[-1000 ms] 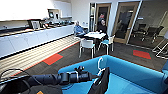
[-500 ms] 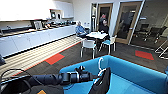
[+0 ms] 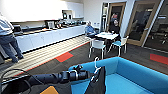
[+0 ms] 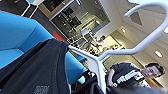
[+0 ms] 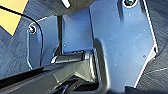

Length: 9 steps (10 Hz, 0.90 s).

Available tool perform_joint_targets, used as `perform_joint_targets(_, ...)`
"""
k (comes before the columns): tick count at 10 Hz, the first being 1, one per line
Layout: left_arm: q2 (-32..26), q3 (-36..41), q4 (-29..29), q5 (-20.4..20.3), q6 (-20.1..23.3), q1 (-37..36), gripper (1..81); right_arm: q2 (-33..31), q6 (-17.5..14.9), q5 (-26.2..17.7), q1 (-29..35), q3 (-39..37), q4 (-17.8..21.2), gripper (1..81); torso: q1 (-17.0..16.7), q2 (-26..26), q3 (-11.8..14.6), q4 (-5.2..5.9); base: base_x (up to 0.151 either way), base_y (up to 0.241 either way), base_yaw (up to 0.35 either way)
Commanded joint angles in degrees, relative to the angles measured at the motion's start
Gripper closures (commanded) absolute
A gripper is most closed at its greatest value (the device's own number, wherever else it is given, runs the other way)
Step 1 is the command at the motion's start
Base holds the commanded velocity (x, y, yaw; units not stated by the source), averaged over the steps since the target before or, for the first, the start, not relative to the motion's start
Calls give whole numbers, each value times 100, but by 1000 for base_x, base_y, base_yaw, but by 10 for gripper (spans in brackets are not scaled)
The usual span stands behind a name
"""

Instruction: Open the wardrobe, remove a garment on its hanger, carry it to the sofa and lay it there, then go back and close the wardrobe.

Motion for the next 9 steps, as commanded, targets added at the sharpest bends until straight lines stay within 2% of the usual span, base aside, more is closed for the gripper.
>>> perform_joint_targets(1,430,-463,97,-204,38,-941,811,93,-23,-365,175,54,8,10,0,0,0,-2,0,0,0)
perform_joint_targets(2,597,-700,97,-204,38,-958,811,93,-22,-365,175,54,-1,10,0,0,0,0,0,0,0)
perform_joint_targets(5,1151,-1482,229,139,47,-1090,811,93,-22,-365,175,54,-1,10,0,0,0,-2,0,0,0)
perform_joint_targets(7,1406,-1930,378,139,56,-1099,811,93,-22,-365,175,54,-1,10,0,0,-443,-2,0,0,0)
perform_joint_targets(9,1652,-2282,615,429,56,-1108,811,93,-22,-365,175,54,-1,10,-5,-2,-679,-2,0,0,0)
